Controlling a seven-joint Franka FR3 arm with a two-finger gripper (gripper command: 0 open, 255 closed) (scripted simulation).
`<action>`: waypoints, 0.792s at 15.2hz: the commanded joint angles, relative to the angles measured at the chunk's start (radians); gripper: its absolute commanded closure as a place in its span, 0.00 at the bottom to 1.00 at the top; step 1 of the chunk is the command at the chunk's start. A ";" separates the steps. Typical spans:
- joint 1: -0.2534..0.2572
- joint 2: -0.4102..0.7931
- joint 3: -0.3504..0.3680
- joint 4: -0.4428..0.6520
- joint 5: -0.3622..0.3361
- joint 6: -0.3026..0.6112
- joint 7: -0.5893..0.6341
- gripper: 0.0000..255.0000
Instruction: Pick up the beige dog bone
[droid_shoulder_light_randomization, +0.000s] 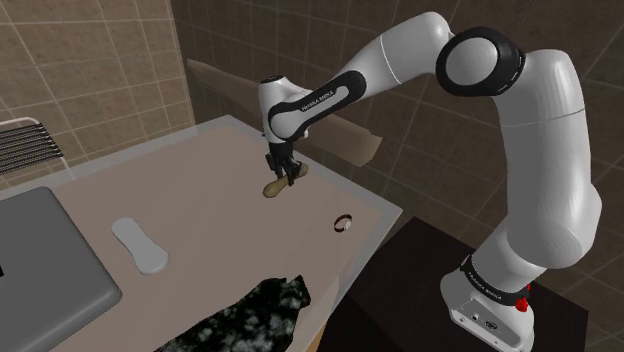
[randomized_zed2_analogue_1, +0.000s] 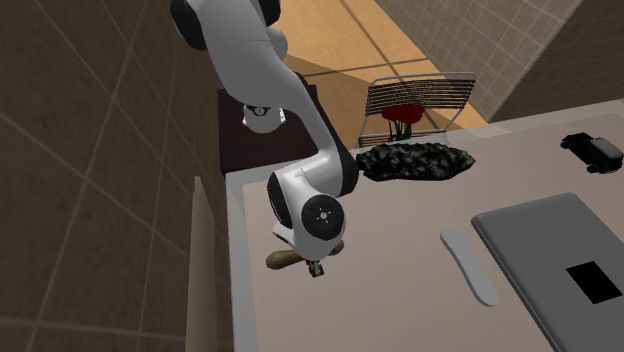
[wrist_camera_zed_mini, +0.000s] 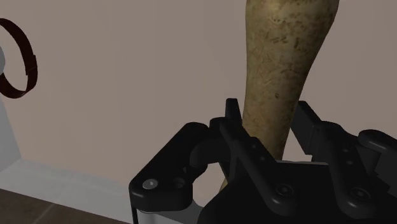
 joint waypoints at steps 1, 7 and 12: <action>-0.001 -0.015 0.004 0.006 0.006 -0.020 -0.003 1.00; -0.009 -0.062 0.016 0.016 0.024 -0.075 -0.014 1.00; -0.012 -0.085 0.022 0.025 0.033 -0.106 -0.020 1.00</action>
